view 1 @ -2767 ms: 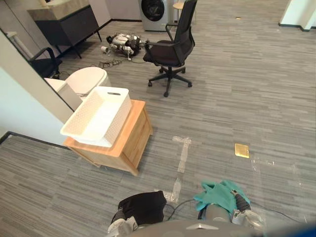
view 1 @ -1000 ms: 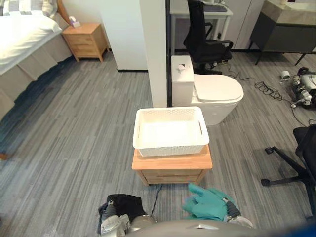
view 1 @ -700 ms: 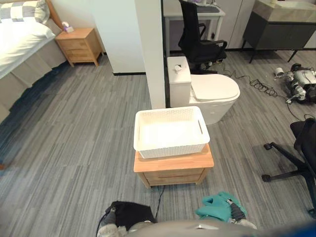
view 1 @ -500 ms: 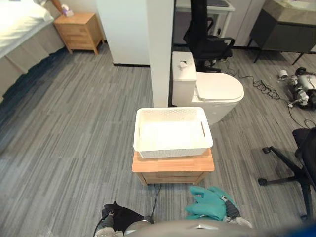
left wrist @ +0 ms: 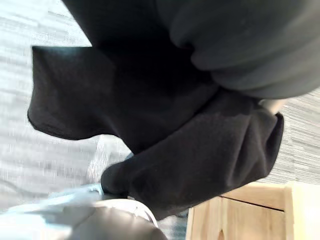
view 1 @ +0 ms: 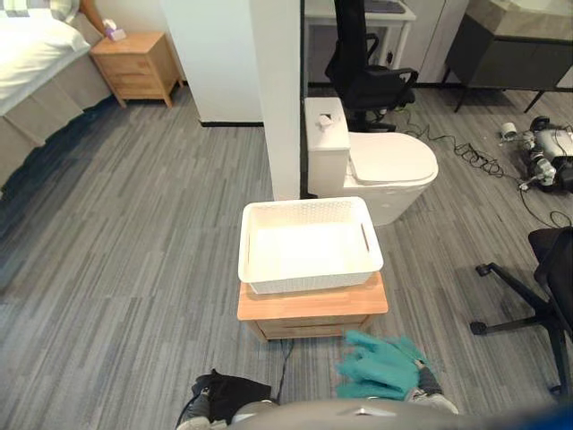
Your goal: Tidy the bed and pick cloth on bed and put in laundry
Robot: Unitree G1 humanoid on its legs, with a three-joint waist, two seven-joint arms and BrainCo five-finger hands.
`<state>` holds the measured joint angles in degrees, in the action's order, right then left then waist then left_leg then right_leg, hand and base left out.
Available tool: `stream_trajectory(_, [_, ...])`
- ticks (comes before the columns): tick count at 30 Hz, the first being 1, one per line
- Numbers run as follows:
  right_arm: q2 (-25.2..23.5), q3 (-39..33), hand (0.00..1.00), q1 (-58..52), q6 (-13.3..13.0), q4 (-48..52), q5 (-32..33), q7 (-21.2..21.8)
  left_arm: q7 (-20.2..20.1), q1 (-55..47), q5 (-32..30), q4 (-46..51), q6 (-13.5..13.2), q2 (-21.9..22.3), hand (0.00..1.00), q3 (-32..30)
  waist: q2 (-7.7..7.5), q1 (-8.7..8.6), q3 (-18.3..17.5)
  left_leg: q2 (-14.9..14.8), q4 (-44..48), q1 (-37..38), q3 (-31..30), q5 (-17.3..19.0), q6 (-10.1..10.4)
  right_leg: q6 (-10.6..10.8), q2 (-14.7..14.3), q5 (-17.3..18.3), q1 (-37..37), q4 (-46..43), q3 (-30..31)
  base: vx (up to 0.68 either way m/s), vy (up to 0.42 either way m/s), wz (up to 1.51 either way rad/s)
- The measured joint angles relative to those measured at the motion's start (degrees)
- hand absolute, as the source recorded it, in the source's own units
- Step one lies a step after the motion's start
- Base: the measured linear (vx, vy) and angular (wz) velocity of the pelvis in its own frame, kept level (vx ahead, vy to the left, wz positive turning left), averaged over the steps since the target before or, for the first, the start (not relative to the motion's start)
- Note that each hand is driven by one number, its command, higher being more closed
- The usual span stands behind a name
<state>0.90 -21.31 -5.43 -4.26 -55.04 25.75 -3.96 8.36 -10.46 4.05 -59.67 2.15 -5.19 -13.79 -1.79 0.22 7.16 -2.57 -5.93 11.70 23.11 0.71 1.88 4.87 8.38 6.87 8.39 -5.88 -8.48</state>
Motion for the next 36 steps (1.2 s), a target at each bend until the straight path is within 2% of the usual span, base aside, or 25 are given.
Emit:
stream_trajectory(2, [1.8,-3.71,1.0,0.3,-1.28,4.9,-0.03,-1.76,-1.46,-0.03,1.07,0.12,0.85,-0.09,1.0,-0.26,-0.41,-0.23,-0.32,0.49,-0.04,-0.31,0.13,-0.06,0.09,0.01,0.06,1.35,-0.42,0.07,0.65,-0.19,-0.076,-0.14])
stream_trajectory(4, [6.94,-6.3,1.0,1.24,-4.75,9.92,-0.7,-3.02,-1.85,-0.1,2.62,0.12,1.95,-0.26,1.0,-0.05,-0.2,-0.75,-0.89,0.48,-0.1,-1.1,0.36,-0.55,0.32,-0.17,0.0,2.08,-1.94,-0.28,1.41,-0.19,-0.041,-0.05])
stream_trajectory(7, [12.37,-5.42,1.0,1.33,-9.06,17.54,-4.09,-5.19,-1.79,-1.03,7.88,-0.03,3.07,-0.58,1.0,2.25,0.73,-1.38,-1.83,0.29,-0.1,-1.36,0.12,-0.67,0.27,-0.02,-0.28,2.49,-2.09,-0.1,1.54,-0.09,-0.021,-0.01])
stream_trajectory(10, [15.37,-3.78,1.0,4.12,-9.27,23.88,-8.03,-6.62,-1.85,-2.36,12.08,-0.1,3.47,-1.17,1.0,3.78,0.56,-2.38,-3.18,0.14,-0.08,-3.08,-0.04,-0.65,0.19,-0.01,-0.61,2.49,-3.77,-0.01,2.01,-0.01,-0.005,0.0])
stream_trajectory(13, [16.89,-2.48,1.0,6.92,-9.16,28.92,-10.72,-6.05,-2.19,-3.28,15.24,-0.19,3.58,-1.76,1.0,4.83,0.38,-2.41,-3.49,0.25,-0.03,-3.62,-0.09,-1.08,0.04,-0.16,-0.77,1.72,-4.12,-0.05,2.76,0.09,0.021,-0.05])
stream_trajectory(16, [19.32,0.49,1.0,10.91,-8.18,35.73,-13.86,-2.89,-3.55,-4.18,18.92,-0.22,3.29,-2.02,1.0,5.08,0.54,-2.52,-4.25,0.7,0.3,-3.59,-0.35,-1.23,-0.24,-0.42,-0.69,1.27,-4.11,-0.09,2.88,0.15,0.049,0.06])
stream_trajectory(20, [21.73,6.18,1.0,16.3,-5.37,41.91,-16.54,1.05,-4.38,-4.92,21.57,-0.2,1.77,-2.18,1.0,5.41,0.2,-2.48,-4.52,0.26,0.32,-3.75,-1.62,-1.24,-0.23,-1.2,-1.34,0.78,-3.81,-0.05,2.89,0.08,0.005,0.13])
stream_trajectory(23, [23.68,11.7,1.0,22.49,-2.9,43.9,-16.96,4.17,-5.36,-5.58,22.31,-0.18,0.36,-2.11,1.0,5.92,0.19,-2.17,-4.53,0.09,0.31,-3.81,-1.94,-1.24,-0.23,-1.22,-1.47,0.75,-3.67,-0.05,2.86,0.02,-0.014,0.07])
stream_trajectory(25, [25.0,16.5,1.0,27.15,0.11,44.98,-16.91,6.06,-5.89,-6.45,22.28,-0.16,-1.01,-1.99,1.0,5.93,0.18,-2.01,-4.54,0.06,0.3,-3.81,-2.51,-1.24,-0.22,-1.21,-1.5,0.74,-3.45,-0.05,2.79,-0.03,-0.015,0.1])
stream_trajectory(28, [25.18,19.75,1.0,31.69,3.28,45.02,-16.79,7.1,-6.19,-6.82,22.43,-0.16,-1.65,-1.92,1.0,5.85,0.05,-0.87,-4.59,0.07,0.25,-3.85,-3.32,-1.42,-0.19,-1.15,-1.49,0.51,-3.13,0.03,2.73,-0.05,-0.008,0.11])
stream_trajectory(31, [25.18,23.58,1.0,35.28,5.6,44.98,-16.27,8.48,-7.08,-7.45,24.78,-0.16,-1.97,-1.79,1.0,4.79,-0.46,-0.55,-4.74,0.46,-0.02,-4.62,-4.63,-2.06,-0.39,-1.09,-1.17,0.47,-2.89,0.76,2.1,-0.09,-0.015,0.18])
stream_trajectory(34, [25.17,25.93,1.0,37.33,7.15,44.18,-15.54,8.95,-7.41,-7.97,26.71,-0.16,-2.06,-1.72,1.0,4.24,-1.01,-0.29,-4.42,0.66,-0.06,-4.9,-5.58,-2.71,-0.47,-1.08,-1.01,0.47,-2.59,1.54,1.31,-0.1,-0.025,0.21])
stream_trajectory(36, [25.16,26.96,1.0,37.48,8.2,43.67,-14.7,9.45,-7.94,-8.41,27.05,-0.16,-2.55,-1.62,1.0,3.84,-1.13,0.51,-4.31,0.73,-0.11,-4.96,-6.61,-3.13,-0.46,-1.07,-1.01,0.53,-1.81,2.18,0.5,-0.1,-0.027,0.24])
